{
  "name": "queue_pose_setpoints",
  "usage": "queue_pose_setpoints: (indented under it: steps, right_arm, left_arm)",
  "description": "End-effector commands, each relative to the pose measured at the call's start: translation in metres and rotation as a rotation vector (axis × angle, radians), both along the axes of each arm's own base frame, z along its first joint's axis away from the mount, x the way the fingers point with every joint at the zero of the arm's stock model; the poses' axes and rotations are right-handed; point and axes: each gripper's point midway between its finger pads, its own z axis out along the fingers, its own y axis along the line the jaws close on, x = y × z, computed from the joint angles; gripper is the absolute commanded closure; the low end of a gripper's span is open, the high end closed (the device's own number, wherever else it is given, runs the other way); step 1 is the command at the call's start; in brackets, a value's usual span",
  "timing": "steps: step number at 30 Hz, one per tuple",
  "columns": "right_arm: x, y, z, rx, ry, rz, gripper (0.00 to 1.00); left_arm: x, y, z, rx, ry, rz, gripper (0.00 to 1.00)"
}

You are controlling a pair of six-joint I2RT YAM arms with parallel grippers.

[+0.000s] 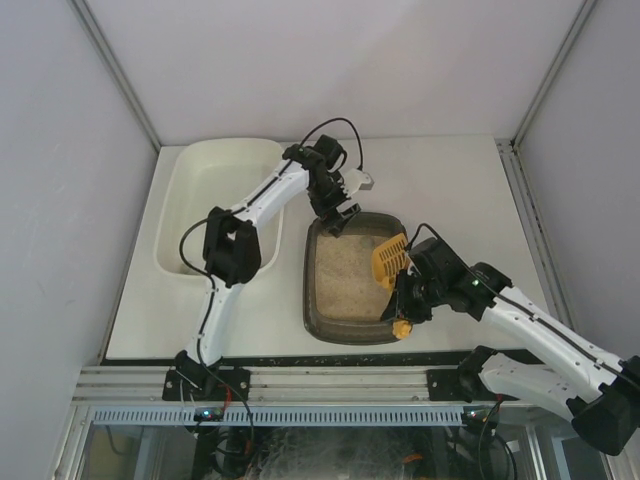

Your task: Clean the litter box

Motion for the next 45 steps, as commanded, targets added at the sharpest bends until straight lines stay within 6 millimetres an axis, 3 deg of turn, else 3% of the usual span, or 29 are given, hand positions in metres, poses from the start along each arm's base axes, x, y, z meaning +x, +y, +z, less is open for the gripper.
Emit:
queue_pose_setpoints:
  steps: [1, 4, 9, 11, 14, 18, 24, 30, 37, 41, 45]
  right_arm:
    - [0.006, 0.016, 0.008, 0.075, 0.002, 0.007, 1.00]
    - [0.010, 0.025, 0.010, 0.108, 0.004, 0.022, 1.00]
    - [0.009, 0.033, 0.004, 0.122, 0.062, 0.052, 1.00]
    - [0.008, 0.033, 0.001, 0.112, 0.075, 0.062, 1.00]
    - [0.004, 0.030, -0.001, 0.085, 0.120, 0.092, 1.00]
    - [0.000, 0.026, 0.001, 0.050, 0.200, 0.128, 1.00]
    - [0.018, 0.023, 0.023, 0.053, 0.177, 0.162, 1.00]
    - [0.035, 0.016, 0.030, 0.000, 0.164, 0.184, 1.00]
    - [0.025, 0.029, 0.020, 0.022, 0.314, 0.252, 1.00]
    - [0.024, 0.029, 0.012, -0.020, 0.344, 0.247, 1.00]
    - [0.019, 0.028, 0.010, -0.050, 0.367, 0.230, 1.00]
  left_arm:
    - [0.019, 0.013, -0.025, 0.087, -0.097, 0.030, 0.00]
    - [0.023, 0.018, -0.032, 0.115, -0.115, 0.042, 0.00]
    - [0.003, 0.018, -0.041, 0.109, -0.028, 0.008, 0.00]
    - [-0.003, 0.020, -0.045, 0.106, 0.010, 0.032, 0.07]
    - [-0.014, 0.022, -0.047, 0.100, 0.078, 0.119, 0.18]
    - [-0.034, 0.031, -0.047, 0.068, 0.184, 0.268, 0.23]
    - [-0.051, 0.058, -0.044, 0.008, 0.326, 0.548, 0.33]
    - [-0.072, 0.086, -0.029, -0.043, 0.350, 0.743, 0.33]
    - [-0.090, 0.092, -0.013, -0.144, 0.336, 0.953, 0.33]
    - [-0.091, 0.089, 0.006, -0.180, 0.212, 1.016, 0.33]
    - [-0.106, 0.063, 0.025, -0.197, 0.135, 0.998, 0.33]
